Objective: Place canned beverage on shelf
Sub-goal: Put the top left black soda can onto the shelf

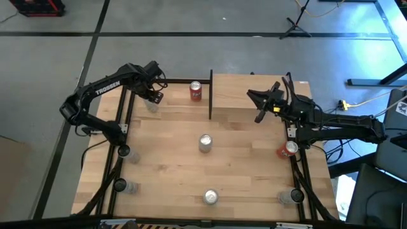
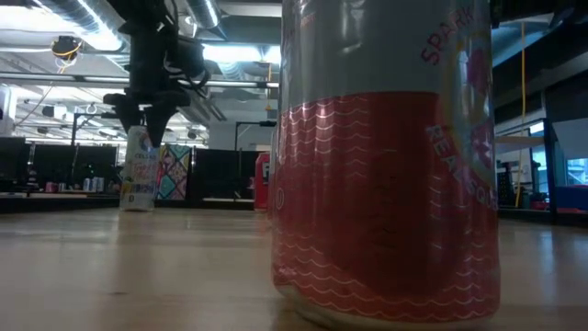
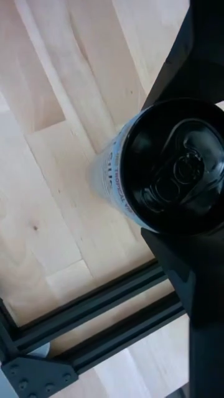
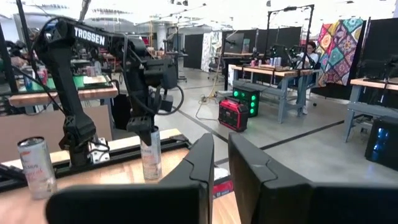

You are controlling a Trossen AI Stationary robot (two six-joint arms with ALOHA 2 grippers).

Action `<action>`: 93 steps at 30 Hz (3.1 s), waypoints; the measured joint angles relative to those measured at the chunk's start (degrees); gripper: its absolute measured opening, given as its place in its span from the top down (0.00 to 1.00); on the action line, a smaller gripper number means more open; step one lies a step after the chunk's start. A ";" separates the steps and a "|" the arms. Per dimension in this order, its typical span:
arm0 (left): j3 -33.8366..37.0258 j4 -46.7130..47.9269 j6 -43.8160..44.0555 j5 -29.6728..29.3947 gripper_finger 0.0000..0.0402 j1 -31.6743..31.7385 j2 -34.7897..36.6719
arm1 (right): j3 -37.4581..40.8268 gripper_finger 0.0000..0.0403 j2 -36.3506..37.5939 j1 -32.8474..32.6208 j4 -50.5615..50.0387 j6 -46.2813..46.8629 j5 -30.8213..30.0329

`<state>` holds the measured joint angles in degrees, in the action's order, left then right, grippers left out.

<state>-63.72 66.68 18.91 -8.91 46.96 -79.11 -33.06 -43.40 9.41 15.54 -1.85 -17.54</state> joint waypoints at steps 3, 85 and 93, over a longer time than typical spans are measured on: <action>-0.04 -0.01 -1.47 0.68 0.43 0.00 0.00 | 0.00 0.91 0.00 0.00 -0.74 0.01 0.00; -70.51 -15.20 -16.62 5.54 0.41 -26.26 -35.68 | -26.05 0.91 -22.53 19.44 -35.39 -2.99 32.30; -70.51 -12.32 -16.47 3.37 0.41 -22.60 -37.11 | -26.10 0.91 -19.14 19.43 -39.49 5.71 31.98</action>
<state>-134.23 54.36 2.44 -5.54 24.36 -116.22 -59.16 -62.54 28.84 -23.95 3.86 14.44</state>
